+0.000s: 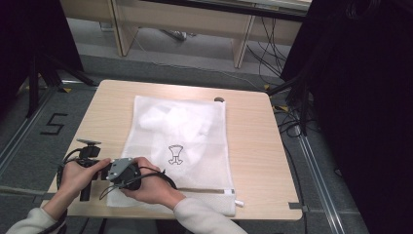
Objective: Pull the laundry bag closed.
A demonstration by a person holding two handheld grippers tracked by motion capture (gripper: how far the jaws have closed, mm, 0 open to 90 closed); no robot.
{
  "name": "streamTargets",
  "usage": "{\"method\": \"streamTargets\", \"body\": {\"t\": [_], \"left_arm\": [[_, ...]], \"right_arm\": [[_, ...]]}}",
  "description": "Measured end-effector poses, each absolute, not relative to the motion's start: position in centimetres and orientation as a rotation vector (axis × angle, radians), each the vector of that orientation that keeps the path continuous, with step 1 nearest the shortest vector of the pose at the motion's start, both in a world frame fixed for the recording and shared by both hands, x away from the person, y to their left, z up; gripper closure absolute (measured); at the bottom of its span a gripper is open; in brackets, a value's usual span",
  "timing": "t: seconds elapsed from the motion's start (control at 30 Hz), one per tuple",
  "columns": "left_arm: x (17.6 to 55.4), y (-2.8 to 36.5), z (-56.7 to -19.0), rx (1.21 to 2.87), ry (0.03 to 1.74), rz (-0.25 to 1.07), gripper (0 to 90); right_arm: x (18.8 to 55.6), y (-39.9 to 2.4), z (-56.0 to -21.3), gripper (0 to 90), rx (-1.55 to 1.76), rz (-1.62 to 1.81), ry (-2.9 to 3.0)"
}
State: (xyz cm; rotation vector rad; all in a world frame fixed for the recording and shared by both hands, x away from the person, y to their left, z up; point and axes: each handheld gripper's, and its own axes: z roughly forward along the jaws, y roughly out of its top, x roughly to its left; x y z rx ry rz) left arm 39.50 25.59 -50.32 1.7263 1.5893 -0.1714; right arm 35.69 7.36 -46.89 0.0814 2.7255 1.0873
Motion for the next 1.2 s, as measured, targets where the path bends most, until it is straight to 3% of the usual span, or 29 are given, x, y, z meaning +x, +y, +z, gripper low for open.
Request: {"method": "streamTargets", "body": {"t": [0.33,0.7,0.93,1.2], "left_arm": [[39.50,25.49,-50.42,1.724,1.580,-0.219,65.5],[39.53,25.36,-50.59,1.729,1.588,-0.251,64.9],[39.53,25.36,-50.22,1.720,1.559,-0.261,82.1],[39.48,25.40,-49.88,1.722,1.543,-0.264,85.2]], "right_arm": [[35.75,7.35,-47.03,82.2,0.064,1.056,2.693],[35.69,7.37,-46.91,82.2,0.056,1.047,2.693],[35.77,7.37,-47.00,82.2,0.045,1.041,2.691],[35.70,7.18,-47.23,82.2,0.088,1.093,2.733]]}}
